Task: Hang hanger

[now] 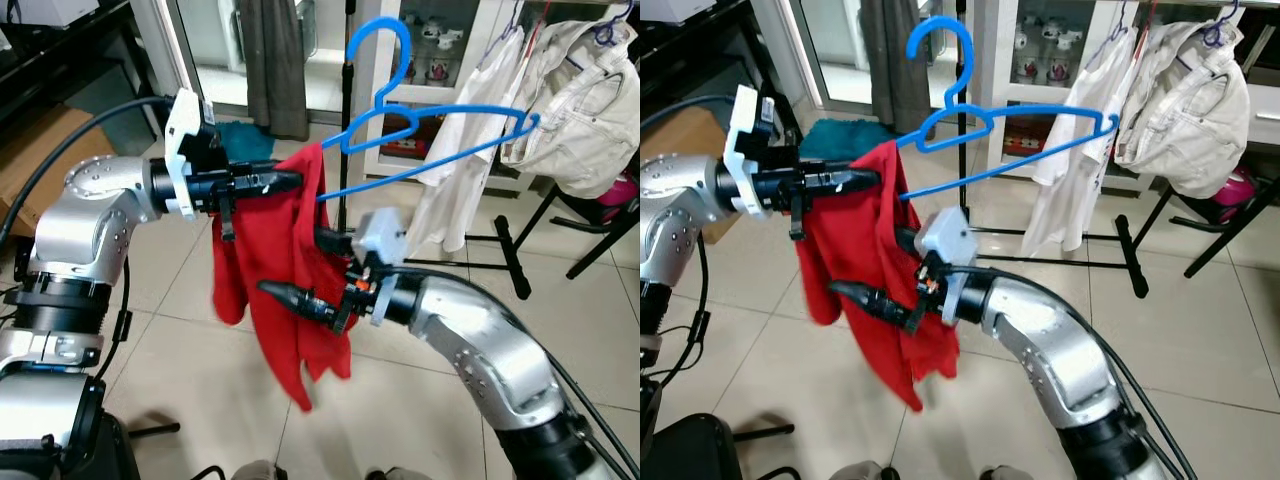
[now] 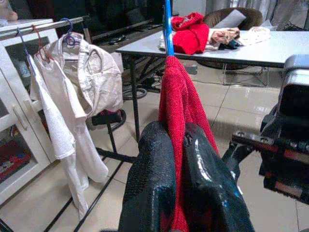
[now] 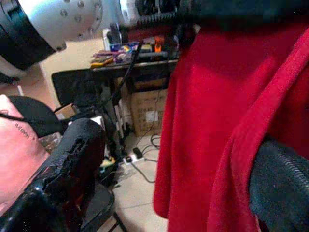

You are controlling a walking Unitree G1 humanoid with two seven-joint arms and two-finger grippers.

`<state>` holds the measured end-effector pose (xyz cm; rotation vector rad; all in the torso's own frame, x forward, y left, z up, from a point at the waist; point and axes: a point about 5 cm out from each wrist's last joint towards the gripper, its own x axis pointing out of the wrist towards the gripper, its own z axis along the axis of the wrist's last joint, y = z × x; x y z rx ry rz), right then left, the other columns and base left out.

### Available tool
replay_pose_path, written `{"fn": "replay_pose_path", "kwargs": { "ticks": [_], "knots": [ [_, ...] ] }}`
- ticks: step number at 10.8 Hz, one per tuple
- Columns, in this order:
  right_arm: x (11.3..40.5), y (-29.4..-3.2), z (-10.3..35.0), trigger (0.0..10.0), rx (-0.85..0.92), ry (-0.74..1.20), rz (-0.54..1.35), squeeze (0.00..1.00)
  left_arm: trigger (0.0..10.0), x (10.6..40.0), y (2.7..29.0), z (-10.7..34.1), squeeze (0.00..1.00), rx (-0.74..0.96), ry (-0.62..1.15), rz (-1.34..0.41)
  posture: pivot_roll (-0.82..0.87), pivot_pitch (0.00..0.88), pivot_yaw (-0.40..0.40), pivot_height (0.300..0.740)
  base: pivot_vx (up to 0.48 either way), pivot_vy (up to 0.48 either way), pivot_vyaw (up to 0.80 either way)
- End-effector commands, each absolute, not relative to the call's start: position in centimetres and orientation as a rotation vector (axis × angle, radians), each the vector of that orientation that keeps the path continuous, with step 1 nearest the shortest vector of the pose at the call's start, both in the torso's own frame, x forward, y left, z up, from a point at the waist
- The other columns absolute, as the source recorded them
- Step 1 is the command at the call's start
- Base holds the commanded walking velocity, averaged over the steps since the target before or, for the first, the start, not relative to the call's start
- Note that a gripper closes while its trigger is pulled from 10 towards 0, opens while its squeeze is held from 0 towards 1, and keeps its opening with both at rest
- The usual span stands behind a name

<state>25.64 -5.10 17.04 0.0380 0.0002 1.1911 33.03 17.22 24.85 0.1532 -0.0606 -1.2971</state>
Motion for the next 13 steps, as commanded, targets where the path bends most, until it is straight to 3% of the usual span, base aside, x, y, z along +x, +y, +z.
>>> {"fn": "replay_pose_path", "kwargs": {
  "ticks": [1,6,7,8,10,11,13],
  "knots": [
    [26.0,-4.6,17.1,10.0,0.015,-0.010,1.218,0.00,0.0,33.2,16.9,26.5,0.00,0.188,-0.116,-1.310,-0.01,0.056,0.064,0.740,0.000,0.000,0.00],
    [27.2,-4.7,13.4,10.0,-0.110,0.122,1.251,0.00,0.0,33.2,17.1,27.8,0.00,0.191,-0.158,-1.302,-0.01,0.052,0.050,0.740,0.000,0.000,0.00],
    [27.2,-5.0,12.4,9.5,-0.140,0.155,1.257,0.00,0.0,33.2,17.3,28.1,0.00,0.196,-0.166,-1.295,0.00,0.049,0.046,0.740,0.000,0.000,0.00],
    [27.2,-5.2,12.1,6.2,-0.145,0.169,1.262,0.00,0.0,33.2,17.4,28.2,0.00,0.200,-0.168,-1.290,0.00,0.048,0.045,0.740,0.000,0.000,0.00],
    [27.2,-6.6,10.8,0.9,-0.157,0.215,1.256,0.00,0.0,33.3,18.2,28.5,0.00,0.213,-0.170,-1.261,0.00,0.046,0.040,0.740,0.000,0.000,0.00],
    [27.3,-7.0,10.6,0.3,-0.158,0.219,1.247,0.00,0.0,33.3,18.3,28.5,0.00,0.215,-0.168,-1.256,0.00,0.045,0.041,0.740,0.000,0.000,0.00],
    [27.8,-8.0,10.8,0.0,-0.097,0.201,1.188,0.00,0.0,33.2,18.8,28.3,0.00,0.219,-0.160,-1.244,-0.01,0.039,0.044,0.740,0.000,0.000,0.00]
  ]
}}
